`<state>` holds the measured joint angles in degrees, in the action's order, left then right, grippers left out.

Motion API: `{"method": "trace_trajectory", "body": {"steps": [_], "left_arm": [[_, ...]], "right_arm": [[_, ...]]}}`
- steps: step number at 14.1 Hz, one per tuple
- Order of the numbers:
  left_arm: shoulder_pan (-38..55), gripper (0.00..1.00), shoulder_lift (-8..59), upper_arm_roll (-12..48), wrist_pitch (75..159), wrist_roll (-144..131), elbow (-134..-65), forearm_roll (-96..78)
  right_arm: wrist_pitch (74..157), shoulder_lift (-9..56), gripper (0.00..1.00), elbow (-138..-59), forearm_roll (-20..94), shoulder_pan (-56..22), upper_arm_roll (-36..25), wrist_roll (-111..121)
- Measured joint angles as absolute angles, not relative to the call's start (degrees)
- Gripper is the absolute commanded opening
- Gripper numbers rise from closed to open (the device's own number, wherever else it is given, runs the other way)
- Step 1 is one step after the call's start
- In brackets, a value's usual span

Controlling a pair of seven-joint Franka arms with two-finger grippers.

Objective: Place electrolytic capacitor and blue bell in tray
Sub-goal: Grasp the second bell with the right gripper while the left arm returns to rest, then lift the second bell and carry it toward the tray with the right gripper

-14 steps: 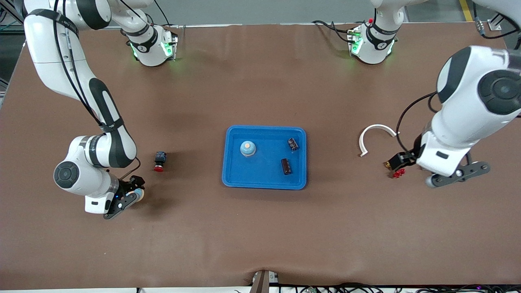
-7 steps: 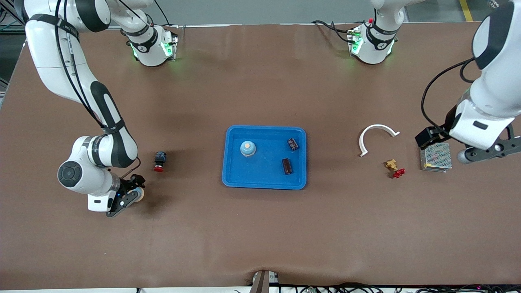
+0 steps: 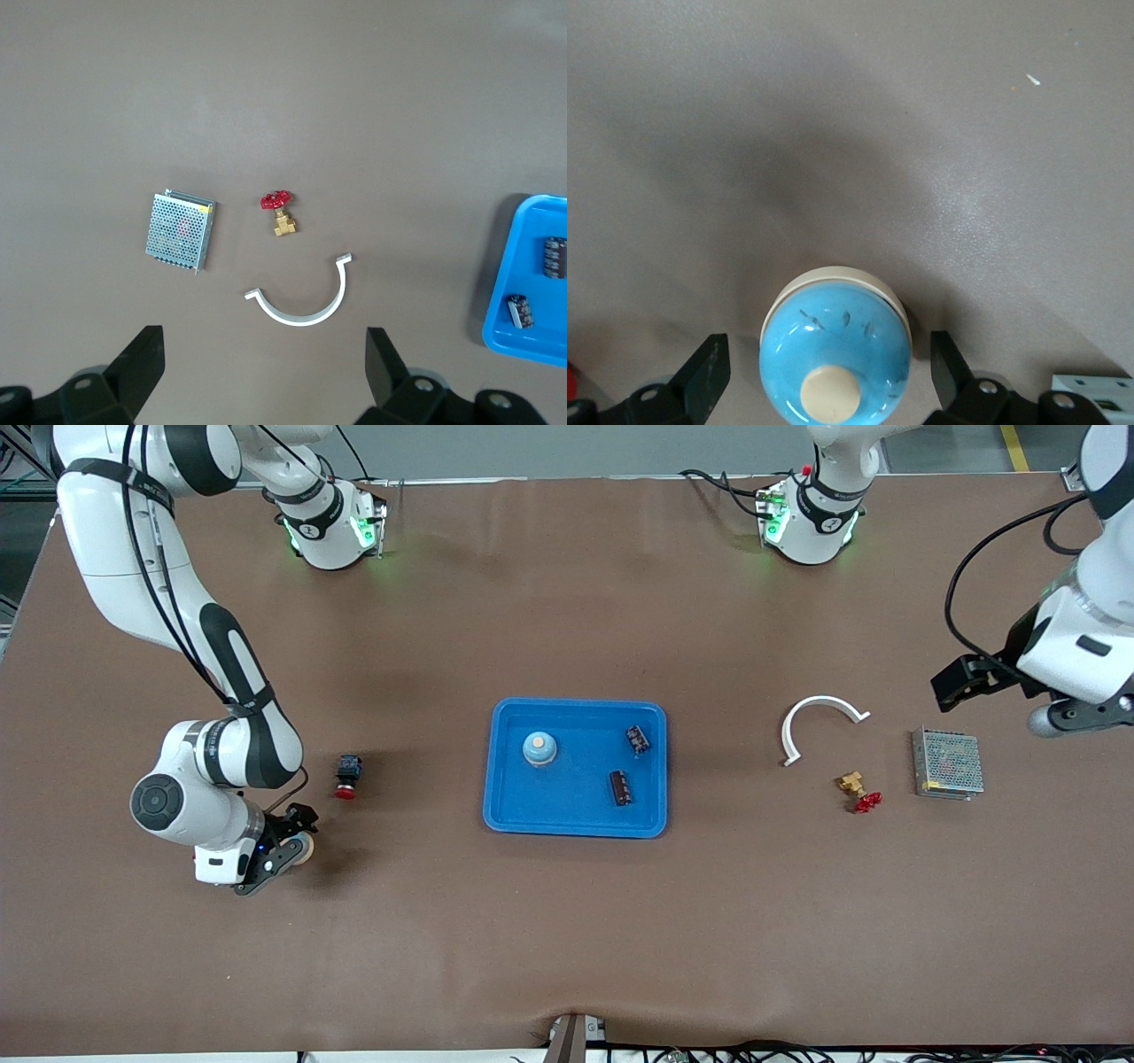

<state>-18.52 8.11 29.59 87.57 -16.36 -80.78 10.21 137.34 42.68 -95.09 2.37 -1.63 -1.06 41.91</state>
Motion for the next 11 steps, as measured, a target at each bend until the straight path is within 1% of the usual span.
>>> {"method": "trace_trajectory", "body": {"steps": [1, 3, 4, 7, 8, 10, 11], "left_arm": [[-18.42, 1.0, 7.15, 28.31, 87.34, -14.81, -80.8, 9.11], [-16.38, 1.0, 5.47, 24.07, 86.19, -12.52, -80.92, 7.68], [-14.05, 1.0, 4.82, 21.02, 85.34, -11.52, -81.0, 7.17], [-6.56, 1.0, 3.53, 12.23, 83.82, -8.42, -81.43, 5.91], [-4.62, 1.0, 2.99, 9.63, 83.62, -7.65, -81.95, 4.92], [-2.12, 1.0, 1.63, 5.61, 83.52, -6.6, -83.49, 3.25], [-1.53, 1.0, 1.0, 4.6, 83.52, -6.43, -84.18, 2.93]], "right_arm": [[137.43, 42.68, 0.94, -95.16, 2.37, -1.63, -1.06, 41.92], [137.48, 42.68, 0.82, -95.17, 2.37, -1.63, -1.05, 41.93], [137.49, 42.68, 0.78, -95.17, 2.37, -1.63, -1.05, 41.93], [137.5, 42.68, 0.62, -95.17, 2.38, -1.63, -1.05, 41.93], [137.52, 42.63, 0.55, -95.13, 2.46, -1.63, -1.04, 41.93], [137.54, 42.65, 0.54, -95.14, 2.73, -1.63, -1.04, 41.93], [137.54, 42.64, 0.54, -95.14, 2.85, -1.63, -1.04, 41.93]]}}
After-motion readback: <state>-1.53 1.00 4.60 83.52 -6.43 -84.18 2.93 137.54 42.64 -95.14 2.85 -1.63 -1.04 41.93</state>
